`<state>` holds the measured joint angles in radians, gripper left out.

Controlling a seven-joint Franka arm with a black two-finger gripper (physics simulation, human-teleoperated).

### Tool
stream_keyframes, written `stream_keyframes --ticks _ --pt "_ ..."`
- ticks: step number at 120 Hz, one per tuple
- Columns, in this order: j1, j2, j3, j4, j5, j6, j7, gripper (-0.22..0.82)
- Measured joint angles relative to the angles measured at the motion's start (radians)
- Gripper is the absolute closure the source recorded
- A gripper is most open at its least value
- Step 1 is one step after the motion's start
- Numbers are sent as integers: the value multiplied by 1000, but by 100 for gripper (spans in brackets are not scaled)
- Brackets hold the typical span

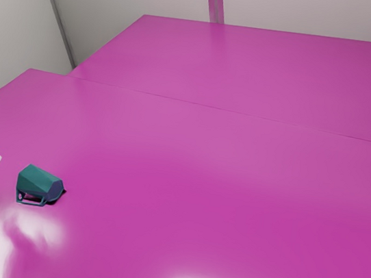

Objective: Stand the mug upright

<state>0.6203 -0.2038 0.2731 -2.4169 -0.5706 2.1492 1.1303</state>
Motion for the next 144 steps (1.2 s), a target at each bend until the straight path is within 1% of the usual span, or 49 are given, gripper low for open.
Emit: stream_keyframes --ticks 18,42,61,74,88,125,144 --pt "-1 65 -1 -4 -41 60 83 0" --pt "-2 115 -10 -4 -86 114 167 1" --pt "-13 118 -27 -6 -151 155 225 1" --pt "-14 116 -31 -32 -247 165 281 1" --pt "-13 110 -33 -62 -303 173 333 1" --pt "-13 108 -42 -95 -404 165 448 1" --pt "-13 109 -65 -110 -475 160 507 1"
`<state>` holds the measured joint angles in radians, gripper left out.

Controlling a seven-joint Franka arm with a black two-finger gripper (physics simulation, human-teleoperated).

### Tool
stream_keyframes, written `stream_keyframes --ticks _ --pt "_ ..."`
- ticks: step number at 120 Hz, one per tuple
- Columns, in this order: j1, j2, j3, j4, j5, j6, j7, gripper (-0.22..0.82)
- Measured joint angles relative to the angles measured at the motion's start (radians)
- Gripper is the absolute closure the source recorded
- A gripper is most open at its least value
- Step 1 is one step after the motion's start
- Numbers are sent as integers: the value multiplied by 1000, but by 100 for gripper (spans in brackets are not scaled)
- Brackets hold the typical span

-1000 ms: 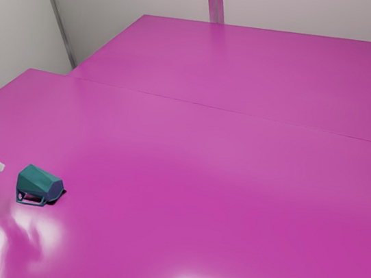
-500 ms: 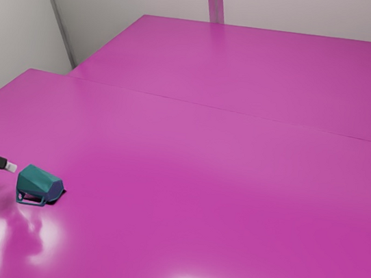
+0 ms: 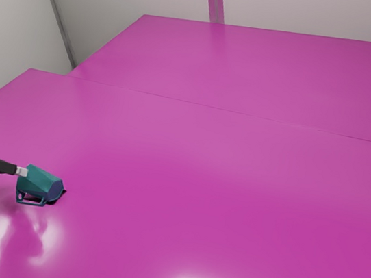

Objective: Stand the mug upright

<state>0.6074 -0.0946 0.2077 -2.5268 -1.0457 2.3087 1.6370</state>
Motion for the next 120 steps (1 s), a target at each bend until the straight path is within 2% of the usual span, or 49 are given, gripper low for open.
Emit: stream_keyframes --ticks 47,91,120 --pt "2 1 -7 -50 -64 -12 95 2" --pt "0 5 -43 -57 -88 -15 142 14" --pt "-1 -9 -74 -55 -104 -25 161 17"
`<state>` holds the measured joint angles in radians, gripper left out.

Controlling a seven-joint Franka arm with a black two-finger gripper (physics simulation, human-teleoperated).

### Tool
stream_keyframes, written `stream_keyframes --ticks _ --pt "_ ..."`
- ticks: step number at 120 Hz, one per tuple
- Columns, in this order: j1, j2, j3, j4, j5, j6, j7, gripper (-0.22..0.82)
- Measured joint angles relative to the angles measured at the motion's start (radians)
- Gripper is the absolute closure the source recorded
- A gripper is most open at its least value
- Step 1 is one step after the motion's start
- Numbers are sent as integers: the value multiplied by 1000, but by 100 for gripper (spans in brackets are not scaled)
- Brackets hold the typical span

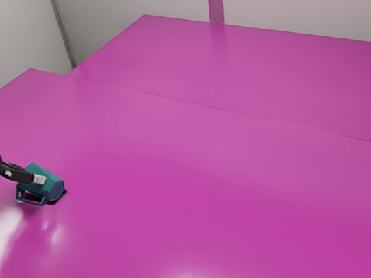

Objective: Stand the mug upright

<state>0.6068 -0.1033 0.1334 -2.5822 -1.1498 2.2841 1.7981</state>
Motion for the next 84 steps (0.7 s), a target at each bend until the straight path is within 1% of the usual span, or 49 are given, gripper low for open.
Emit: stream_keyframes --ticks 26,52,84 --pt "1 -4 -40 0 -33 -15 11 18" --pt "0 -7 -57 0 -57 -37 12 18" --pt "0 -11 -104 2 -59 -41 -25 19"
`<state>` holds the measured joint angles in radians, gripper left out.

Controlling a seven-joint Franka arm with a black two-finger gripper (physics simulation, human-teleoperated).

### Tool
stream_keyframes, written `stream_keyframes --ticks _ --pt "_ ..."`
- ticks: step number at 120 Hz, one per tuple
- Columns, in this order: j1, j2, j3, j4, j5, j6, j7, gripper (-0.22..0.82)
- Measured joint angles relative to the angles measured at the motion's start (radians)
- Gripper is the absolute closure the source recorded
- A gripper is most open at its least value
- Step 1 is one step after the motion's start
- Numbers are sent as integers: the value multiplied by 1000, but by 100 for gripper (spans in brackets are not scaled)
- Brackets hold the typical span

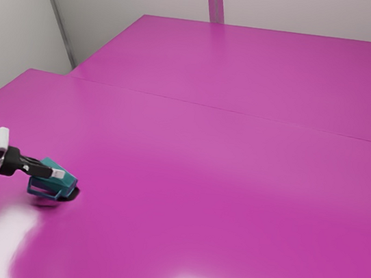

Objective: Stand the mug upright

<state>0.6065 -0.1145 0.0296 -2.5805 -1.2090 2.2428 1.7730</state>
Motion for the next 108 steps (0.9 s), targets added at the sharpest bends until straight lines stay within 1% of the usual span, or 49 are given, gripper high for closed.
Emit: stream_keyframes --ticks 5,9,17,32,39,48,72,84,108 --pt "0 0 -5 0 1 1 -8 20" --pt "0 0 -11 1 2 2 -15 22" --pt "0 -1 -15 4 3 3 -27 32" --pt "1 -14 -26 10 6 4 -49 54" --pt "1 -22 -31 14 7 5 -58 61" --pt "1 -27 -34 15 8 6 -70 67" --pt "0 -40 -64 34 9 9 -99 75" --pt "0 -42 -79 38 15 14 -115 77" --pt "1 -43 -88 41 28 29 -149 78"
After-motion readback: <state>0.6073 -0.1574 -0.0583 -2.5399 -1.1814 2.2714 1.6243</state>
